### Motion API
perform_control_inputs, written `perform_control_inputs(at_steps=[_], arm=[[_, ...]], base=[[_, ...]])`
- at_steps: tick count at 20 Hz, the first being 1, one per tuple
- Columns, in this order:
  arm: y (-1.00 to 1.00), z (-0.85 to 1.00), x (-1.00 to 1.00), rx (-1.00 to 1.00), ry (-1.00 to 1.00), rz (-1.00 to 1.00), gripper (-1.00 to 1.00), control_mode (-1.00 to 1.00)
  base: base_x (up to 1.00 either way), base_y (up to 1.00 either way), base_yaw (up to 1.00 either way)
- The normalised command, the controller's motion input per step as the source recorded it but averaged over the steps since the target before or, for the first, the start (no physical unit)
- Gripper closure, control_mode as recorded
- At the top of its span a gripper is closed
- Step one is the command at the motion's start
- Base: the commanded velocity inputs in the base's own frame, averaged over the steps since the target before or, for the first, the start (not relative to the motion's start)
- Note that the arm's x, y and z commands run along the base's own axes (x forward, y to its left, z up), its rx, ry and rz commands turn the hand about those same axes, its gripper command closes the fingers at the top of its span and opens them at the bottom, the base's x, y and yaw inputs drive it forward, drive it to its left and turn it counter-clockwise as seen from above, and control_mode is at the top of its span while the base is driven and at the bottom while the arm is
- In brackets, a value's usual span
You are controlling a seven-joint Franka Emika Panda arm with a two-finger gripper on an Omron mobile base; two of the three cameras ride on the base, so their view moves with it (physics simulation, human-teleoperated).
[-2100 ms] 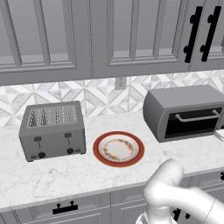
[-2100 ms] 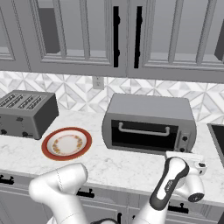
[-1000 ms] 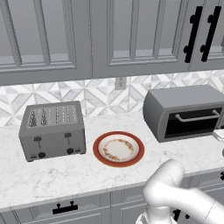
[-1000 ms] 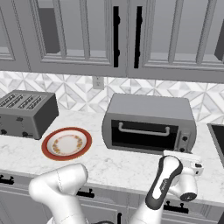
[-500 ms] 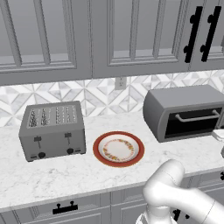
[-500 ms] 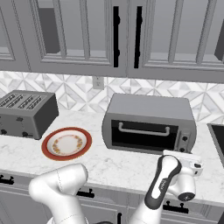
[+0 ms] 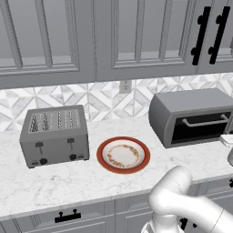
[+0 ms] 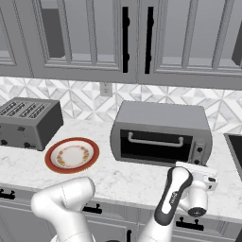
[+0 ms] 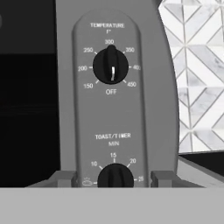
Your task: Pick up the kebab skewer and baguette bread, and place them inside the toaster oven. Close the toaster oven door and start by setting the timer.
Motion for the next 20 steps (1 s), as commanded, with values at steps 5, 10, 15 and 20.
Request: perform_control_inputs(at_steps=[5, 10, 15, 20], arm=[[0.00, 0.00, 0.00, 0.00, 0.00, -0.07, 1.00, -1.00], [0.00, 0.00, 0.00, 0.00, 0.00, -0.05, 1.00, -1.00], [0.00, 0.00, 0.00, 0.00, 0.00, -0.06, 1.00, -1.00], [0.00, 0.00, 0.00, 0.00, 0.00, -0.08, 1.00, -1.00]], base=[[0.00, 0.00, 0.00], [0.00, 0.00, 0.00], [0.00, 0.00, 0.00], [0.00, 0.00, 0.00]])
